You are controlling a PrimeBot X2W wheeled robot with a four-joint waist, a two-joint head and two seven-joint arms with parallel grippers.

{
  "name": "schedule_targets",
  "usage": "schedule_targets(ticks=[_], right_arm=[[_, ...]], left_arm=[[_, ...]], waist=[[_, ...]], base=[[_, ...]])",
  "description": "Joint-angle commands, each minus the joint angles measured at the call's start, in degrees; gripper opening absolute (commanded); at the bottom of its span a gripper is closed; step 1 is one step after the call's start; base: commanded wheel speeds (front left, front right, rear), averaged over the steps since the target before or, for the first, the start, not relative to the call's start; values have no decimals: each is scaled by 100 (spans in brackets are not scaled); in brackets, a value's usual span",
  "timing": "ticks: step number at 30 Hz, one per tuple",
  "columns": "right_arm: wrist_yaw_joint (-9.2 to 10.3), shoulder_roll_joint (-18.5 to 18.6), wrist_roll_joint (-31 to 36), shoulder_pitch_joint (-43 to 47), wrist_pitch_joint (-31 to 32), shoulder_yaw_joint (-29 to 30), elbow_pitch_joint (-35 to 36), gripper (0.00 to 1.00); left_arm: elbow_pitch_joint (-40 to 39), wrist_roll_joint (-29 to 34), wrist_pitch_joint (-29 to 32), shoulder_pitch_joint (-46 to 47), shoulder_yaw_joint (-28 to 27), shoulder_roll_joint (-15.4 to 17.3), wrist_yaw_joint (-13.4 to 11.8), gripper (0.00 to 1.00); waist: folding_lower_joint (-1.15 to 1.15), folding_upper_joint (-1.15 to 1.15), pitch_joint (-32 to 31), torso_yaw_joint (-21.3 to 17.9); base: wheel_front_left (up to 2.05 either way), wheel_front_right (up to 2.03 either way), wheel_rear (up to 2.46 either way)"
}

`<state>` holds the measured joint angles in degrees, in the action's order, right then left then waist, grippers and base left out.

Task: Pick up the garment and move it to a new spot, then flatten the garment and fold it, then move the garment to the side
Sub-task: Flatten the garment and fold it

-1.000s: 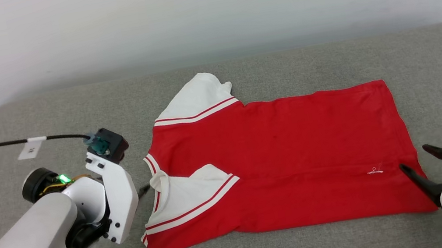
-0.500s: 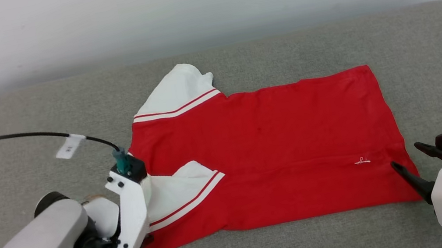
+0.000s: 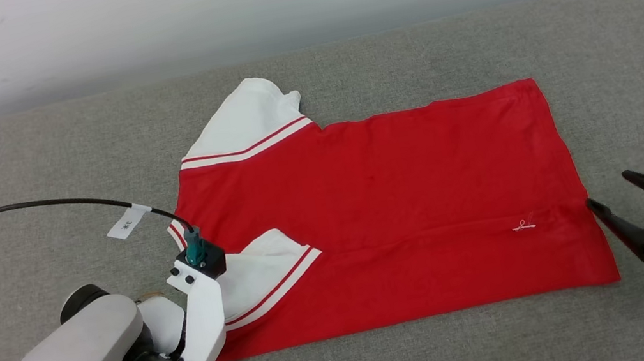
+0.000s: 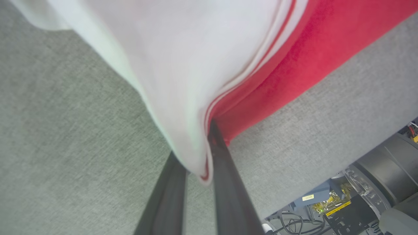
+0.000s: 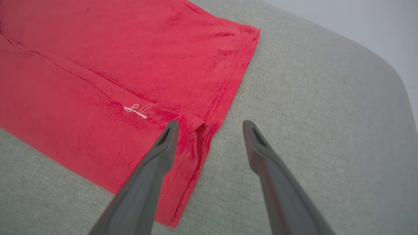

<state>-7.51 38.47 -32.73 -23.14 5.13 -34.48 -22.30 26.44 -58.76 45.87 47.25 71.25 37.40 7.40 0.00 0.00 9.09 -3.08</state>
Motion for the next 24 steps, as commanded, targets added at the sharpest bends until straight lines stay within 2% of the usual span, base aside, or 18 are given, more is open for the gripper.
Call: schedule_targets(ticks=[1, 4, 8, 14, 17, 20, 24], right_arm=[[4, 129, -7, -105, 53, 48, 42, 100], [4, 355, -50, -296, 283, 106, 165, 100], [4, 681, -215, -604, 977, 53, 381, 100], [4, 1239, -866, -975, 2628, -493, 944, 100], [4, 1397, -1129, -1081, 3377, -829, 1102, 100], [4, 1331, -1342, -1127, 3760, -967, 1032, 100], [4, 1065, -1511, -970, 3896, -998, 719, 100]], left_arm=[[3, 24, -21, -100, 122, -33, -3, 0], [-107, -40, -84, -24, 150, 27, -3, 0], [-342, -43, -163, 98, 168, 122, -3, 0], [-658, -75, -231, 235, 198, 244, -3, 0], [-772, -45, -272, 319, 202, 257, -3, 0], [-892, -2, -275, 392, 208, 248, -3, 0], [-1021, 74, -265, 487, 211, 222, -3, 0]], waist=[[0, 0, -50, 39], [0, 0, -134, 79], [0, 0, -217, 128], [0, 0, -217, 223], [0, 0, -143, 284], [0, 0, -37, 353], [0, 0, 117, 457]], base=[[0, 0, 0], [0, 0, 0], [0, 0, 0], [0, 0, 0], [0, 0, 0], [0, 0, 0], [0, 0, 0]])
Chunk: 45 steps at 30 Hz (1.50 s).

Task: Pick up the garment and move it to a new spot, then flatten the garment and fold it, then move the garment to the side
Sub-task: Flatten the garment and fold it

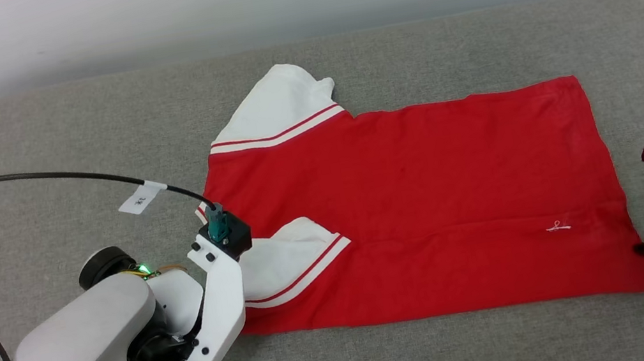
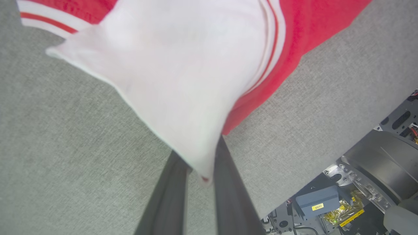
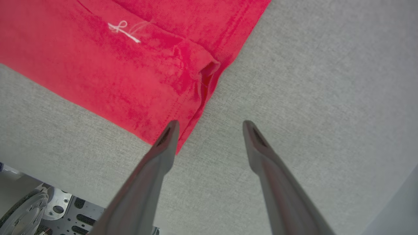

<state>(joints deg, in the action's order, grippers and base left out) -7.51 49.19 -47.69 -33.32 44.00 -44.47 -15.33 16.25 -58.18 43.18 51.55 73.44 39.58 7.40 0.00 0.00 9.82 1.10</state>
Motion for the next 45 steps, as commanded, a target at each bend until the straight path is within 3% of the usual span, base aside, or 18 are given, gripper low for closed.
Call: schedule_targets(ticks=[1, 8, 12, 13, 21, 26, 33, 37, 40, 41, 42, 43, 45], right_arm=[[4, -82, -21, 94, 20, -31, -69, 100], [4, -757, -195, 470, -175, -220, -756, 100], [3, -937, -264, 548, -297, -440, -950, 99], [4, -934, -288, 504, -360, -450, -954, 0], [4, -365, -349, 273, -850, -652, -662, 0], [4, -30, -455, 336, -1083, -801, -282, 0], [6, 774, -765, 875, -1241, -891, 374, 0], [7, 864, -835, 1103, -1222, -846, 411, 0], [8, 721, -873, 1278, -1164, -820, 295, 0], [7, 660, -839, 1302, -1166, -801, 246, 10], [7, 597, -794, 1316, -1186, -781, 193, 35], [7, 534, -757, 1334, -1207, -758, 125, 100], [6, 413, -697, 1355, -1284, -684, 46, 100]], left_arm=[[-29, 36, 5, 67, -8, -2, -3, 0], [-66, 122, -58, 131, -5, -62, -3, 0], [-27, 158, -92, 59, -4, -66, -3, 0], [-9, 149, -108, 23, -4, -67, -3, 0], [146, -29, -290, -369, -2, -17, -2, 0], [13, -124, -335, -624, -2, 154, -2, 0], [-504, -189, -264, -1272, -4, 538, -3, 0], [-562, -151, -197, -1482, -4, 616, -3, 0], [-517, -149, -276, -1600, -5, 608, -3, 0], [-479, -151, -348, -1593, -6, 587, -3, 66], [-443, -129, -440, -1570, -21, 559, -3, 100], [-409, -122, -488, -1561, -17, 533, -3, 100], [-406, -76, -547, -1487, -18, 528, -2, 100]], waist=[[0, 0, 84, 62], [0, 0, 293, 176], [0, 0, 310, 189], [0, 0, 285, 178], [0, 0, -281, 28], [0, 0, -553, -35], [0, 0, -719, -30], [0, 0, -688, -50], [0, 0, -632, -67], [0, 0, -616, -69], [0, 0, -604, -68], [0, 0, -601, -65], [0, 0, -616, -54]], base=[[0, 0, 0], [0, 0, 0], [0, 0, 0], [0, 0, 0], [0, 0, 0], [0, 0, 0], [0, 0, 0], [0, 0, 0], [0, 0, 0], [0, 0, 0], [0, 0, 0], [0, 0, 0], [0, 0, 0]])
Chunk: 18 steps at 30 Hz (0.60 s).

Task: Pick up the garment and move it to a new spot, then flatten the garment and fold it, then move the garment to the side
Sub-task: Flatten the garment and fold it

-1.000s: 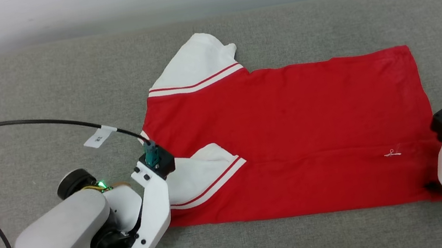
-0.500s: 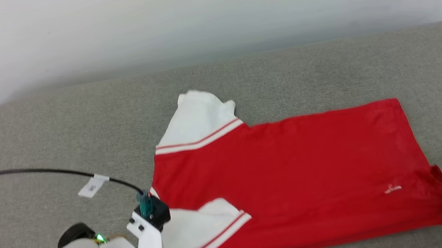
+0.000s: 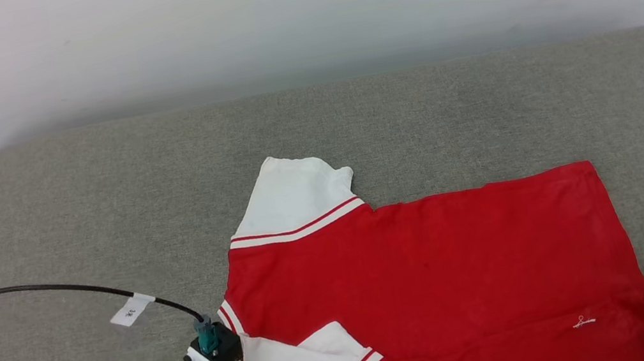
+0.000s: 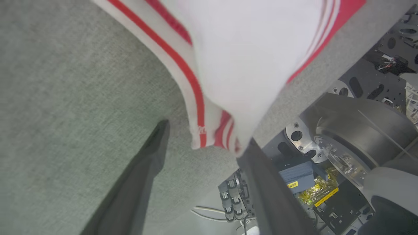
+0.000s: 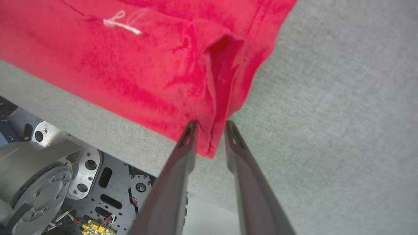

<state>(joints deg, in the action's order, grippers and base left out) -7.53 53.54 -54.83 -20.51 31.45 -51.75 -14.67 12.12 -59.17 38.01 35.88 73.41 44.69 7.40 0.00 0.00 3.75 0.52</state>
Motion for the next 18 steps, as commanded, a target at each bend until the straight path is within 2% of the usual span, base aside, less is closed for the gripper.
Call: schedule_targets(ticks=[1, 6, 9, 11, 15, 18], right_arm=[[7, -58, 57, 72, -86, 83, -39, 100], [7, -52, 363, 66, -638, 408, -30, 100], [7, -109, 687, 70, -1302, 772, -57, 100], [7, -226, 933, 78, -1864, 1167, -156, 100], [7, -762, 1493, 190, -2950, 2097, -328, 100], [7, -1237, 1982, 293, -3576, 2837, -294, 100]], left_arm=[[-16, 16, -42, 97, -16, 49, -2, 100], [-330, -72, -73, 284, -77, 444, -2, 100], [-501, -112, -214, 421, -256, 691, -9, 100], [-553, 19, -561, 595, -495, 774, -143, 100], [-325, 590, -1331, 869, -765, 711, -464, 100], [-25, 889, -1781, 1145, -951, 497, -672, 100]], waist=[[0, 0, -28, 10], [0, 0, -170, 47], [0, 0, -242, 46], [0, 0, -258, 21], [0, 0, -204, -93], [0, 0, -67, -211]], base=[[0, 0, 0], [0, 0, 0], [0, 0, 0], [0, 0, 0], [0, 0, 0], [0, 0, 0]])
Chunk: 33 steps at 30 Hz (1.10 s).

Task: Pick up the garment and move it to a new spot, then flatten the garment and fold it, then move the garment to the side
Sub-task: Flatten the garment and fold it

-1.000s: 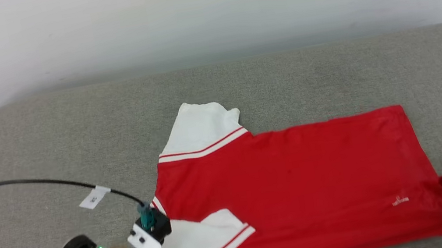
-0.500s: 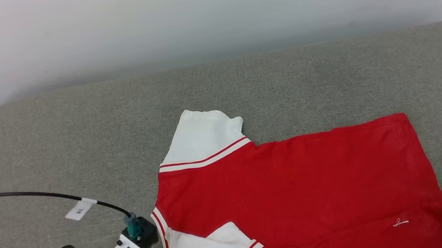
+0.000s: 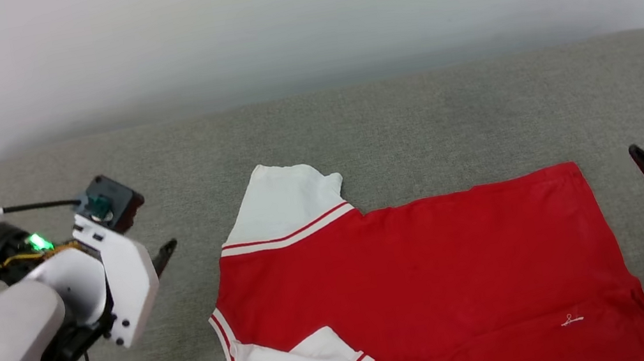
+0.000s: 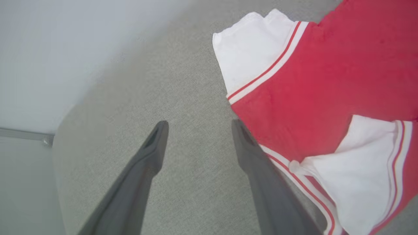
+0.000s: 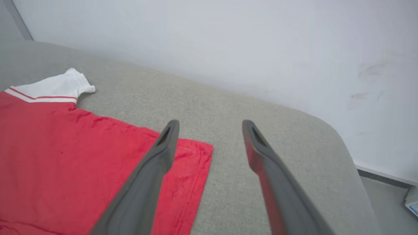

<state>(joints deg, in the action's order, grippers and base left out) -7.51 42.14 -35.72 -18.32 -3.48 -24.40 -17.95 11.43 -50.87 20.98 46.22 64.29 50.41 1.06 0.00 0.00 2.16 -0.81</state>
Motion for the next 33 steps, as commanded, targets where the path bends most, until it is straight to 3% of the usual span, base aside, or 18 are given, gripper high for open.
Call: schedule_targets(ticks=[1, 5, 9, 17, 26, 33], right_arm=[[4, -275, 269, 149, -258, 331, 82, 100], [4, -1032, 1028, 424, -827, 1382, 514, 100], [4, -1860, 1686, 851, -1010, 2077, 1255, 100], [4, -2953, 2257, 1428, -1042, 2635, 2322, 100], [4, -3175, 2497, 1291, -1073, 2417, 2571, 100], [4, -3127, 2568, 1024, -1131, 2207, 2474, 100]], left_arm=[[182, 152, -190, 204, -87, -160, -92, 100], [698, 320, -325, 602, -176, -485, -150, 100], [1113, 218, -219, 1044, -313, -745, -18, 100], [1821, -41, 601, 1947, -398, -1100, 322, 100], [2066, -554, 2482, 2836, -169, -1149, 588, 100], [2164, -552, 3328, 3268, 122, -1177, 619, 100]], waist=[[0, 0, 143, -122], [0, 0, 387, -301], [0, 0, 702, -493], [0, 0, 1417, -782], [0, 0, 2185, -1117], [0, 0, 2661, -1271]], base=[[0, 0, 0], [0, 0, 0], [0, 0, 0], [0, 0, 0], [0, 0, 0], [0, 0, 0]])
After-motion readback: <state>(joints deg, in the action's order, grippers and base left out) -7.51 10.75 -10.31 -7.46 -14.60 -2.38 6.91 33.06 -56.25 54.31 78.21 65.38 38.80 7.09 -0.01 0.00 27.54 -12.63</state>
